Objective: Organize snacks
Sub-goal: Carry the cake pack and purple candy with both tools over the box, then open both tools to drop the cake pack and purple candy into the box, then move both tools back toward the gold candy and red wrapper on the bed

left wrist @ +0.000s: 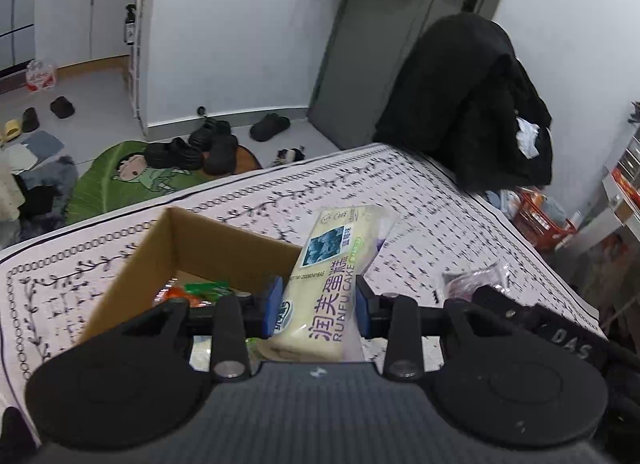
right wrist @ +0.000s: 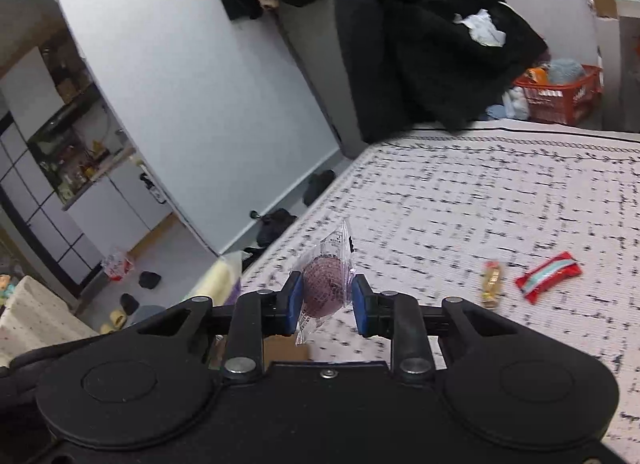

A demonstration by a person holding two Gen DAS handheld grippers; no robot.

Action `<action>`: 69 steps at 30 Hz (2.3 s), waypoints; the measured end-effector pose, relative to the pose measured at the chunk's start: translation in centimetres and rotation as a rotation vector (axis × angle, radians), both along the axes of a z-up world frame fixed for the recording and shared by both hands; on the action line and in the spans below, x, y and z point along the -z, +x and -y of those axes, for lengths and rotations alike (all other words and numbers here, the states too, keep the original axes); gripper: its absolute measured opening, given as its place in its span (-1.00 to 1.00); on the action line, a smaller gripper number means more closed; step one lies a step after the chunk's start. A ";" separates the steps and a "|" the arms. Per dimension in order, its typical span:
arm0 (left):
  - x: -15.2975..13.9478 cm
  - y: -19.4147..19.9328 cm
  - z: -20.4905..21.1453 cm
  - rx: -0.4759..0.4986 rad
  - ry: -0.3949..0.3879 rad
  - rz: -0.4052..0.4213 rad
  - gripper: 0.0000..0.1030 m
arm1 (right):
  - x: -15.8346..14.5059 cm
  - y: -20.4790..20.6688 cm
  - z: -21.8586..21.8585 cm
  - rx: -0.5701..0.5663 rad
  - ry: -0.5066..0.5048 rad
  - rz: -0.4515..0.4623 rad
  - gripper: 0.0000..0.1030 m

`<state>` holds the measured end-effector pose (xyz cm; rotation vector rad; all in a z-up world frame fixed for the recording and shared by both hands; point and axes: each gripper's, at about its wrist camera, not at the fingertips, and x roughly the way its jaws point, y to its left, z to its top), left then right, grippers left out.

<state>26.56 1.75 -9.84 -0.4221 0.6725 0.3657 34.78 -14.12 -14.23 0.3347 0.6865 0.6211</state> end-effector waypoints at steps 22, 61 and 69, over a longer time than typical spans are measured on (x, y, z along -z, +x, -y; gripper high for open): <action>2.0 -2.5 -7.1 -0.131 -0.070 -0.049 -0.30 | 0.5 -2.5 -6.9 -0.119 -0.036 0.021 -0.52; 1.3 -1.4 -6.5 -0.117 -0.042 -0.100 0.57 | 1.3 -0.9 -4.8 -0.072 -0.099 -0.062 0.19; 0.6 -0.4 -4.3 -0.098 -0.030 -0.096 0.70 | 1.4 0.4 -1.4 0.006 -0.105 -0.075 0.52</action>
